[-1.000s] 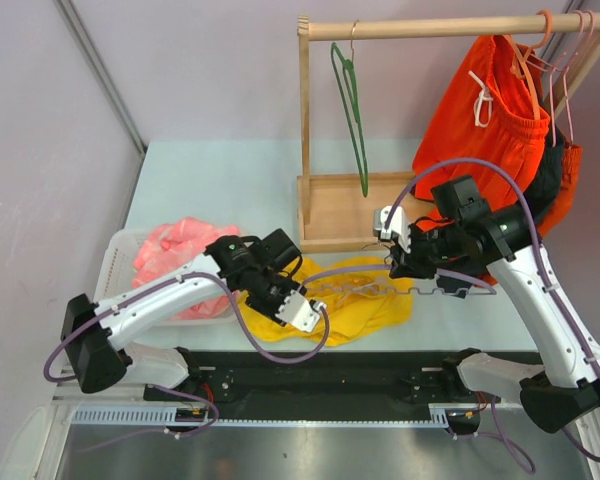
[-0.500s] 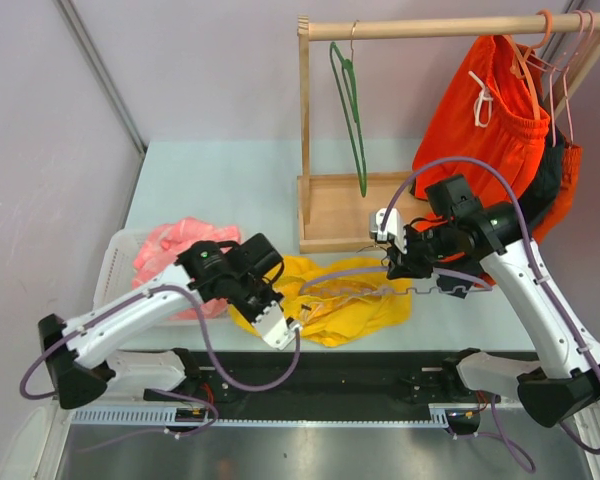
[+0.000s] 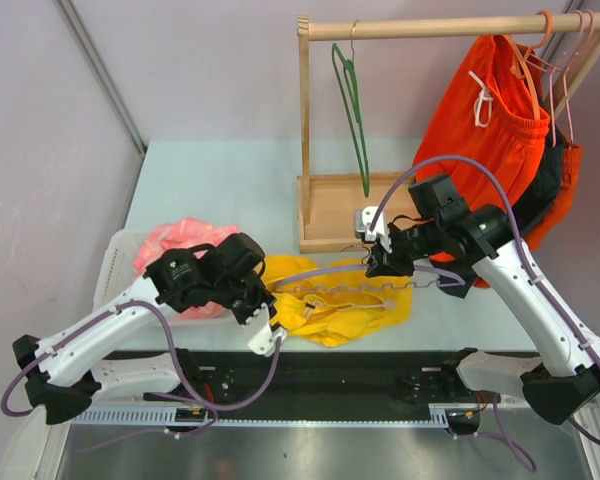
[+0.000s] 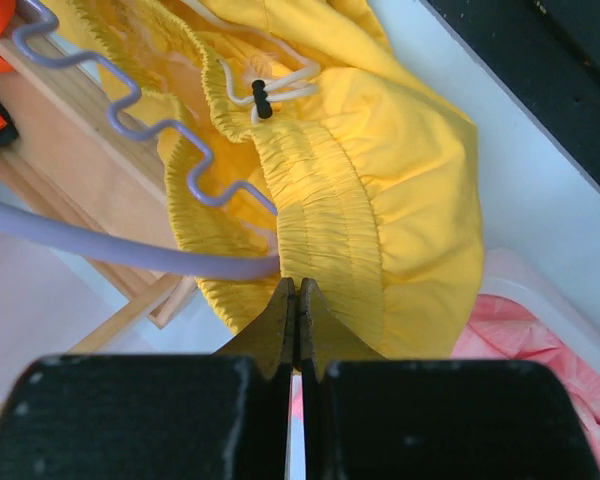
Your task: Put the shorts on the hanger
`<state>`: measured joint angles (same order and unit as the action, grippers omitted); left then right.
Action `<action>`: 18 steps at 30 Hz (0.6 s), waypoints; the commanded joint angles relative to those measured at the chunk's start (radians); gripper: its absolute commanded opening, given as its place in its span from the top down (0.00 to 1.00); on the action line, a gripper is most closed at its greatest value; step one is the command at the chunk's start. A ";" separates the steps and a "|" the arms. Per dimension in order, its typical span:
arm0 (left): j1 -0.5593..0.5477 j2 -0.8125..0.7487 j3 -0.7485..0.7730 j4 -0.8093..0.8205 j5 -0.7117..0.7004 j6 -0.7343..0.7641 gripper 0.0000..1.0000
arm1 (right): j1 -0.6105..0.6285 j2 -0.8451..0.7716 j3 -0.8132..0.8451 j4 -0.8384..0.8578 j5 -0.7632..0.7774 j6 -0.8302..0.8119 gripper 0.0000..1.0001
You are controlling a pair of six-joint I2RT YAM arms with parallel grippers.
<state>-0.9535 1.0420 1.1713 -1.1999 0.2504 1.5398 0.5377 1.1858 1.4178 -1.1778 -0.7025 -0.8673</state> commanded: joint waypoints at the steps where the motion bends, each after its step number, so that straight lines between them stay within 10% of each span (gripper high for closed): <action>1: 0.004 0.042 0.085 0.033 0.082 -0.076 1.00 | 0.044 0.000 0.010 0.112 -0.060 0.068 1.00; 18: 0.036 0.020 0.082 0.178 0.210 -0.127 1.00 | 0.134 0.023 -0.069 0.285 -0.095 0.083 1.00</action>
<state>-0.9222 1.0920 1.2343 -1.1233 0.3878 1.4124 0.6521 1.2015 1.3479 -0.9825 -0.7242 -0.7723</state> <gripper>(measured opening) 0.008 0.152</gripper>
